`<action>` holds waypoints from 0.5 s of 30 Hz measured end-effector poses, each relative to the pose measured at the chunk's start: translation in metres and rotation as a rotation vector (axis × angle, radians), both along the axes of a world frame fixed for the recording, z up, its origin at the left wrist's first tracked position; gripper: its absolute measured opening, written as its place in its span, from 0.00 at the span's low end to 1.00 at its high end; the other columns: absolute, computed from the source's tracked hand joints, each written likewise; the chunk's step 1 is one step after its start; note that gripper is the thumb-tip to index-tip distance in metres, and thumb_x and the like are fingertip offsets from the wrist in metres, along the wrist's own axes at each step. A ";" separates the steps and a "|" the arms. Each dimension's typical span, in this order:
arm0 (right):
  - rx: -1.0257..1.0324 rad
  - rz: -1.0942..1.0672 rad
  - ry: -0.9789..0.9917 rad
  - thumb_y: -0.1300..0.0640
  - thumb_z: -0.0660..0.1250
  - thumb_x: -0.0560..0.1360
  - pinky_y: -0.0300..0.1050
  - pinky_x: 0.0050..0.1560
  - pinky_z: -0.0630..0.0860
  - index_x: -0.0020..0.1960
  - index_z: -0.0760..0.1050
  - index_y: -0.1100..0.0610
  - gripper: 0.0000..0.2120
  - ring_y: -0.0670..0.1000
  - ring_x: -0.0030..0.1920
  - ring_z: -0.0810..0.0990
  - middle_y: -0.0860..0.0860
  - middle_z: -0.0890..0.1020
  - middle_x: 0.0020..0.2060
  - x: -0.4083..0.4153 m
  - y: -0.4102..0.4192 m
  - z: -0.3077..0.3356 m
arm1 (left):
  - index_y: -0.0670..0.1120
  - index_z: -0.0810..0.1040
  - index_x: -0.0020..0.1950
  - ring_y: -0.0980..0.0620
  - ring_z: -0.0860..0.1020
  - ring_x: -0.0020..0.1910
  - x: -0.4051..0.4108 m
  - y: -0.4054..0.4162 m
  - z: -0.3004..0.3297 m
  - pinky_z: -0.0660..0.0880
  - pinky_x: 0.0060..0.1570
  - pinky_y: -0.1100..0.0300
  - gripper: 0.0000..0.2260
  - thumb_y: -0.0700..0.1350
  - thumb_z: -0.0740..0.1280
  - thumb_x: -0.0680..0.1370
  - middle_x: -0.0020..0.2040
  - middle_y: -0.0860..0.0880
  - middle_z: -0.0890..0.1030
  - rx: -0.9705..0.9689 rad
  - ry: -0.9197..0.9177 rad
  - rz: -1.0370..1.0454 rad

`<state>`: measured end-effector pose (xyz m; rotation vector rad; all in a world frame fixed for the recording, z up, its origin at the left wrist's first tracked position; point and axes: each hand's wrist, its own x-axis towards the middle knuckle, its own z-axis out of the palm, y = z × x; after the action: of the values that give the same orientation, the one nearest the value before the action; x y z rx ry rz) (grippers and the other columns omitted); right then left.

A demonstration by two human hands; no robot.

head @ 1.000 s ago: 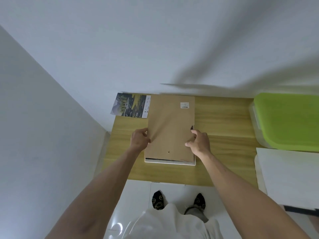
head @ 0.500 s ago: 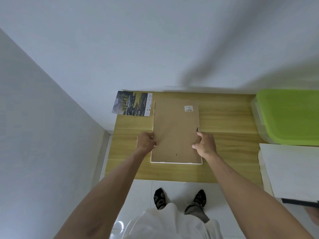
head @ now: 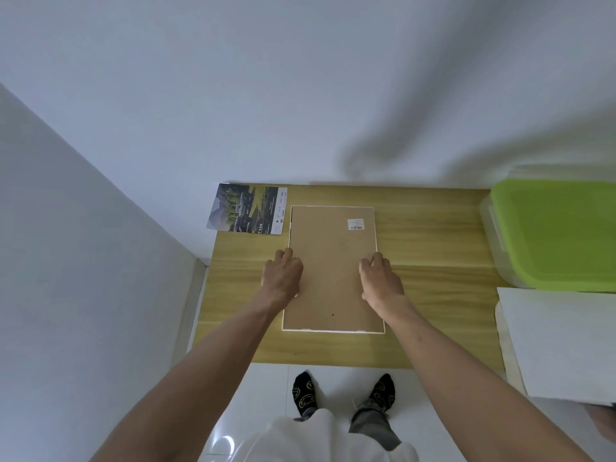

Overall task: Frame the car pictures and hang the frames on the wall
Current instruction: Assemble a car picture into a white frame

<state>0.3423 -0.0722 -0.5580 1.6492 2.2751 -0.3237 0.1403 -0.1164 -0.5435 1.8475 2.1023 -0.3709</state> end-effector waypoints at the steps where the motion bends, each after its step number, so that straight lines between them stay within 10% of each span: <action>1: -0.005 0.033 -0.020 0.63 0.76 0.70 0.48 0.55 0.77 0.70 0.65 0.61 0.33 0.57 0.65 0.70 0.58 0.66 0.66 -0.002 0.007 0.000 | 0.39 0.71 0.66 0.43 0.69 0.65 0.003 0.006 -0.003 0.73 0.56 0.49 0.30 0.40 0.78 0.67 0.65 0.42 0.70 0.003 0.056 -0.052; 6: -0.183 0.167 -0.164 0.50 0.82 0.63 0.56 0.79 0.49 0.80 0.36 0.61 0.65 0.59 0.80 0.42 0.59 0.38 0.79 -0.006 0.045 0.002 | 0.35 0.44 0.78 0.39 0.50 0.78 0.005 0.038 -0.013 0.57 0.74 0.45 0.54 0.41 0.80 0.66 0.78 0.37 0.47 -0.125 0.127 -0.204; 15: -0.308 0.320 -0.180 0.44 0.81 0.63 0.52 0.79 0.42 0.78 0.33 0.64 0.68 0.60 0.79 0.38 0.63 0.36 0.78 -0.002 0.069 -0.003 | 0.36 0.29 0.75 0.37 0.32 0.75 -0.015 0.068 -0.011 0.46 0.77 0.46 0.66 0.50 0.82 0.63 0.74 0.35 0.29 -0.345 -0.002 -0.227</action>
<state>0.3408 -0.0032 -0.5614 1.0991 2.1779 -0.4057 0.1249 -0.0481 -0.5541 1.8724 1.6986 -0.7345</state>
